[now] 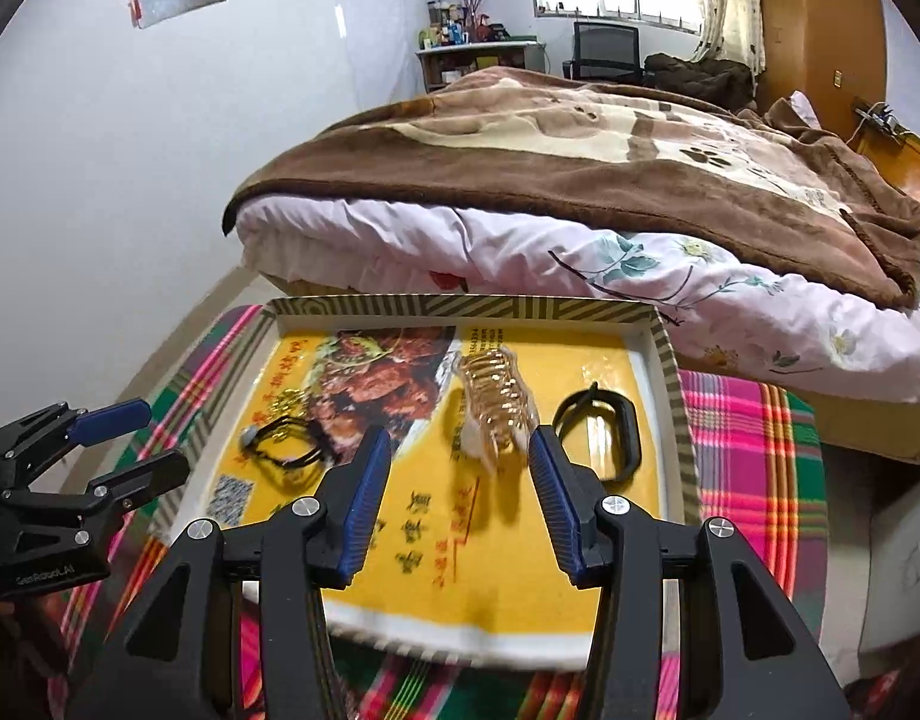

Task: Organize jewelry
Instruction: 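Move the right gripper to the red bead bracelet and grasp it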

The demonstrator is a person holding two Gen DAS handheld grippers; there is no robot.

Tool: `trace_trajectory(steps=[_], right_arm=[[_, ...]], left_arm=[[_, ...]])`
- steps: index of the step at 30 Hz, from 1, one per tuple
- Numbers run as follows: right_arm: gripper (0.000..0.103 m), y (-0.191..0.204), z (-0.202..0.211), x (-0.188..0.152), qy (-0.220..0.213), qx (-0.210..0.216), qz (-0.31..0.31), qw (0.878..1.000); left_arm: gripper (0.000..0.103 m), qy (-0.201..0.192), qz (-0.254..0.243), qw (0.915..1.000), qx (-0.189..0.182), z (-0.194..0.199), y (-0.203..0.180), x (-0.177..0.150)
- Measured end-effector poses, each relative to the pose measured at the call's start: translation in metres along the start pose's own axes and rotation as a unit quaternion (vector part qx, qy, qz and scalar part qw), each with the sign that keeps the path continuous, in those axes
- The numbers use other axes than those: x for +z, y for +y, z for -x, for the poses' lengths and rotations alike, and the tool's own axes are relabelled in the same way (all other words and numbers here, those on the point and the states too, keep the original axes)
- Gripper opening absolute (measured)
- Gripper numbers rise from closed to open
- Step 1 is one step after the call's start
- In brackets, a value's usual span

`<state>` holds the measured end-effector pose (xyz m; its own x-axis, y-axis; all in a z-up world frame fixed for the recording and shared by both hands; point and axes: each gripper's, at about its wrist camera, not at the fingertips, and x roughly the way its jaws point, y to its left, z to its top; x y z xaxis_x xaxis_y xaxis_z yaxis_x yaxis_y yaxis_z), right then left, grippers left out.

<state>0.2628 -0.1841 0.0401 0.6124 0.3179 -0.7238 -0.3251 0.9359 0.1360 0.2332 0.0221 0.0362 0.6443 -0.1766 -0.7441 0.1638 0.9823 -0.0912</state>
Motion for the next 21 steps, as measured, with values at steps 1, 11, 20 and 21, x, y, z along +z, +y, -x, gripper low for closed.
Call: trace_trajectory(steps=[1,11,20,21], right_arm=[[0.049,0.001,0.007,-0.003,-0.004,0.001,-0.001,1.000],[0.049,0.001,0.062,-0.037,-0.025,0.002,-0.006,1.000],[0.049,-0.022,0.095,-0.106,-0.027,-0.004,-0.036,0.999],[0.049,-0.023,0.097,-0.115,-0.024,-0.006,-0.034,0.999]], left_arm=[[0.068,-0.001,0.000,1.0000,0.001,0.004,-0.001,-0.002],[0.069,-0.017,0.008,0.9998,-0.007,0.051,-0.010,-0.030],[0.074,-0.039,0.027,0.9989,-0.003,0.088,-0.007,-0.075],[0.074,-0.039,0.033,0.9987,-0.004,0.090,-0.006,-0.079]])
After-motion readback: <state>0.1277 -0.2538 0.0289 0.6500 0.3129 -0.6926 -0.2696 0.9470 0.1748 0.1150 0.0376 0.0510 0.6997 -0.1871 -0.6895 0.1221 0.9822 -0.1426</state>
